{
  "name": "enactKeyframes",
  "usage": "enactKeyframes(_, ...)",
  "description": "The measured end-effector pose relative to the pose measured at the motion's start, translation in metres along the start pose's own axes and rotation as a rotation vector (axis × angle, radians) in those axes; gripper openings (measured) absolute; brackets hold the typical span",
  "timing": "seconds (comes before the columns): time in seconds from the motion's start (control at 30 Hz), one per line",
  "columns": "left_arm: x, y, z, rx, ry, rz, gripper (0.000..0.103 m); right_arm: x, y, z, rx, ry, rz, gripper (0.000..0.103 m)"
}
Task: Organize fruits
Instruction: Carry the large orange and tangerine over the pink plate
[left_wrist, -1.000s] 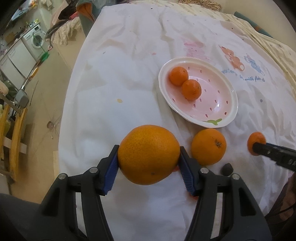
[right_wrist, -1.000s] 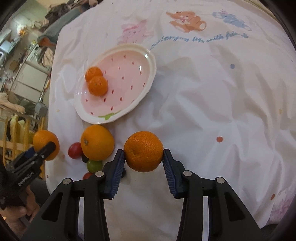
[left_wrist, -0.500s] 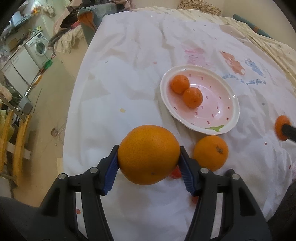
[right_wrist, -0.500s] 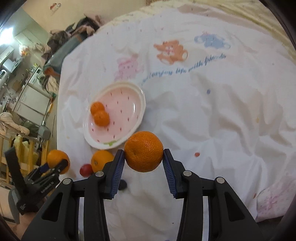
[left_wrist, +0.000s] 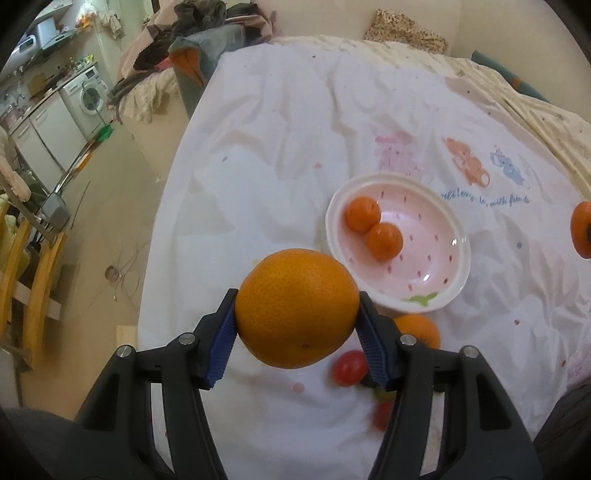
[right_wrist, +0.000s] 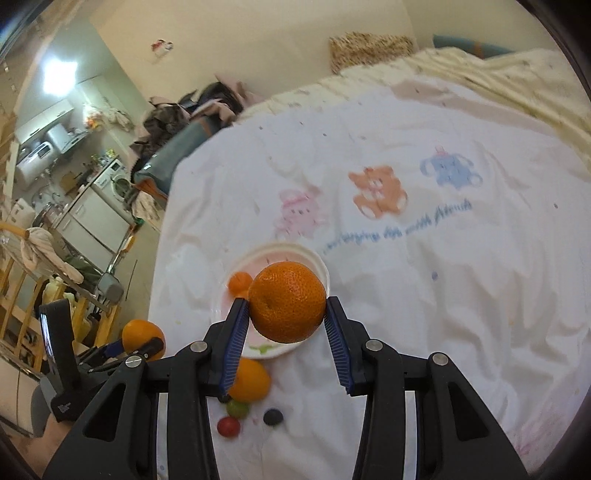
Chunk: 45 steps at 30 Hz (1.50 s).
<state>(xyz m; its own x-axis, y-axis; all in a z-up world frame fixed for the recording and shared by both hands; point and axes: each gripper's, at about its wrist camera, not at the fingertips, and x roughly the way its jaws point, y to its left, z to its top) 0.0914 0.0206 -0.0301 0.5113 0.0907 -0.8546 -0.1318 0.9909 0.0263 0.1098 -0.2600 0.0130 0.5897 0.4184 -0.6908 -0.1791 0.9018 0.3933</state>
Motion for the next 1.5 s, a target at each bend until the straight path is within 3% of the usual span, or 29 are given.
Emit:
enactKeyframes(0.37,0.000,-0.015,0.043,0.059,-0.052,-0.023,0.057,0.027,-0.003,0.024,-0.014,0.006,-0.003,0.044)
enactKeyframes(0.87,0.039,-0.042,0.085,0.129,-0.049,-0.070,0.057,0.084,-0.019,0.048,-0.007,0.081,-0.035,0.044)
enactKeyframes(1.1,0.063,-0.049,0.094,0.158,-0.041,-0.122,0.057,0.113,-0.028,0.055,0.014,0.128,-0.032,0.044)
enactKeyframes(1.5,0.108,-0.062,0.088,0.207,0.030,-0.183,0.057,0.165,-0.050,0.043,0.140,0.286,0.060,0.044)
